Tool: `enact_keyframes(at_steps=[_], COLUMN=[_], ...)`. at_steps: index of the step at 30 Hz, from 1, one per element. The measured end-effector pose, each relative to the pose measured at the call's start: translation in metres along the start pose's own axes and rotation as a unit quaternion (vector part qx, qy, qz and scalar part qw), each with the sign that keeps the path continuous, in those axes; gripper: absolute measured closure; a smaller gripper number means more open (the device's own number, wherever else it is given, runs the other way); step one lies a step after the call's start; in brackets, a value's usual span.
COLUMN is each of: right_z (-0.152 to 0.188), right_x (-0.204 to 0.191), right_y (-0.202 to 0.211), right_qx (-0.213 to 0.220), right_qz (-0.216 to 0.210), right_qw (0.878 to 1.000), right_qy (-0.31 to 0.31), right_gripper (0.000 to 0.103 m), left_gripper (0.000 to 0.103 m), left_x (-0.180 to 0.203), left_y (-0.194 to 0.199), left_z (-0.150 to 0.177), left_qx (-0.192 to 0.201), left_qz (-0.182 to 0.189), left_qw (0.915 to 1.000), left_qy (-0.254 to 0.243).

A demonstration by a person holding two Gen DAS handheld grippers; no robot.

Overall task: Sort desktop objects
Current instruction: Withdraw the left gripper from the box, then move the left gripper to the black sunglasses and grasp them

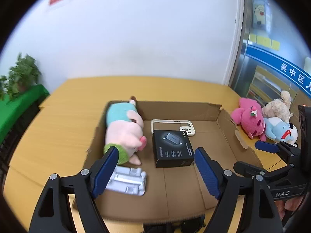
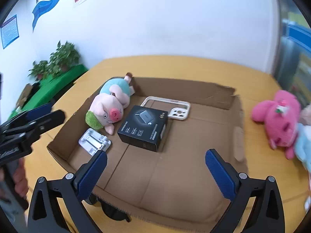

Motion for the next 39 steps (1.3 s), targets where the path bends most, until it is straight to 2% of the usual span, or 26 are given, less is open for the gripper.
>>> enact_keyframes(at_steps=[3,9,18,21,26,30,36,39], right_z=[0.023,0.050,0.071,0.078,0.102,0.125,0.127,0.129], right_x=[-0.006,-0.013,-0.032,-0.037,-0.051,-0.056,-0.056,-0.062], right_y=[0.013,0.025,0.034,0.032,0.014,-0.025,-0.070,-0.089], right_qx=[0.025,0.033,0.033,0.026,-0.006,-0.062,-0.094,-0.108], right_qz=[0.015,0.014,0.005,-0.012,-0.042,-0.061,-0.060,-0.081], right_qw=[0.999,0.999,0.999,0.999,0.999,0.996,0.994,0.991], right_qy=[-0.021,-0.040,-0.020,-0.015,0.016,0.009,0.008,0.011], right_gripper=[0.000,0.000,0.000,0.000,0.000,0.001,0.001,0.001], left_gripper=[0.023,0.022,0.023,0.023,0.022,0.023,0.023,0.023], left_x=[0.009,0.015,0.019,0.019,0.004,-0.015,-0.035,-0.044], left_y=[0.017,0.042,0.054,0.057,0.045,0.027,0.018,0.016], left_z=[0.021,0.043,0.060,0.064,0.086,0.115,0.142,0.147], left_qx=[0.012,0.041,0.035,0.038,0.005,-0.040,-0.072,-0.080], left_qz=[-0.001,-0.007,0.000,-0.006,0.010,0.011,0.011,0.010], left_qw=[0.9999,0.9991,0.9994,0.9992,0.9999,0.9990,0.9962,0.9950], left_qy=[-0.001,0.000,-0.001,-0.009,-0.004,0.019,0.047,0.058])
Point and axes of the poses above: each gripper's, at about its wrist camera, not at the fingertips, and y roughly against the way its jaws point, x to its right, z to its underside, the point moved 1 cm from there along -y, roughly the way its jaws point, and after that the axes turned 10 degrees about -x, right-handed, at the moved point
